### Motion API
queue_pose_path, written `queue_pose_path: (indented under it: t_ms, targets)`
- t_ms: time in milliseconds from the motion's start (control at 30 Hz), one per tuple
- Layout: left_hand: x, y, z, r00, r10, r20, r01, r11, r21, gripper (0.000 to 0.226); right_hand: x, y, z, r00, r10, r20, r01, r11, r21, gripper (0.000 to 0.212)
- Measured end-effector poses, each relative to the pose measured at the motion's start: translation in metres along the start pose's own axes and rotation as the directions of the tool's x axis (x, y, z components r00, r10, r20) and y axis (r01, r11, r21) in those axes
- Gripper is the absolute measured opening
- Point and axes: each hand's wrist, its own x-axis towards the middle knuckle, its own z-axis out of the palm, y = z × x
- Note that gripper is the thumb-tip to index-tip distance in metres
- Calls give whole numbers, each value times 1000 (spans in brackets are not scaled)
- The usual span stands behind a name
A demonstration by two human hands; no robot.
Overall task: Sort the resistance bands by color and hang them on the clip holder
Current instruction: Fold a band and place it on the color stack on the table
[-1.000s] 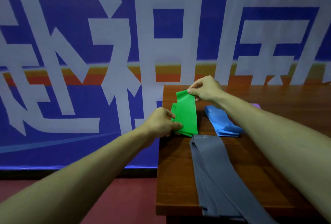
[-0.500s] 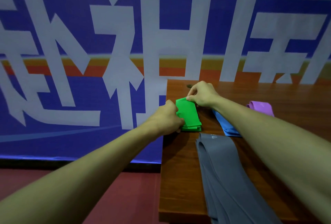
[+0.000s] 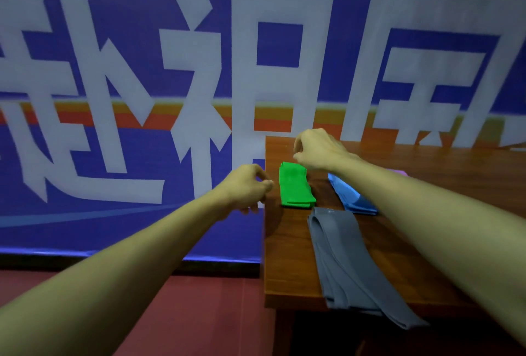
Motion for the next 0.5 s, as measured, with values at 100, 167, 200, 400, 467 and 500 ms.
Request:
queue_pose_path:
  t_ms: [100,167,200,400,467,500]
  targets:
    - [-28,-12,-21,1000,-9,-24,9,1000,3,17,-21,-29,-14,996,-74,49,75,997,-1,16]
    - [-49,-24,-38,999,-9,-33,10,1000,21,15,-35,-56,-18,988,-132,84,134,991,-20,17]
    - [-60,-32,-46,999,-12,-41,13,1000,26,15,-43,-71,-18,982,-158,104,163,986,-43,18]
    - [-131,-107,-89,986,-116,-123,111,993,-43,18,-78,-164,18,920,-271,282,317,940,-130,17]
    - [-152,-138,-99,975,-173,-138,163,984,-77,17,-86,-192,40,890,-297,346,360,923,-133,18]
    - [-162,-153,-103,968,-205,-144,191,976,-106,16,-90,-206,53,874,-314,372,384,914,-132,19]
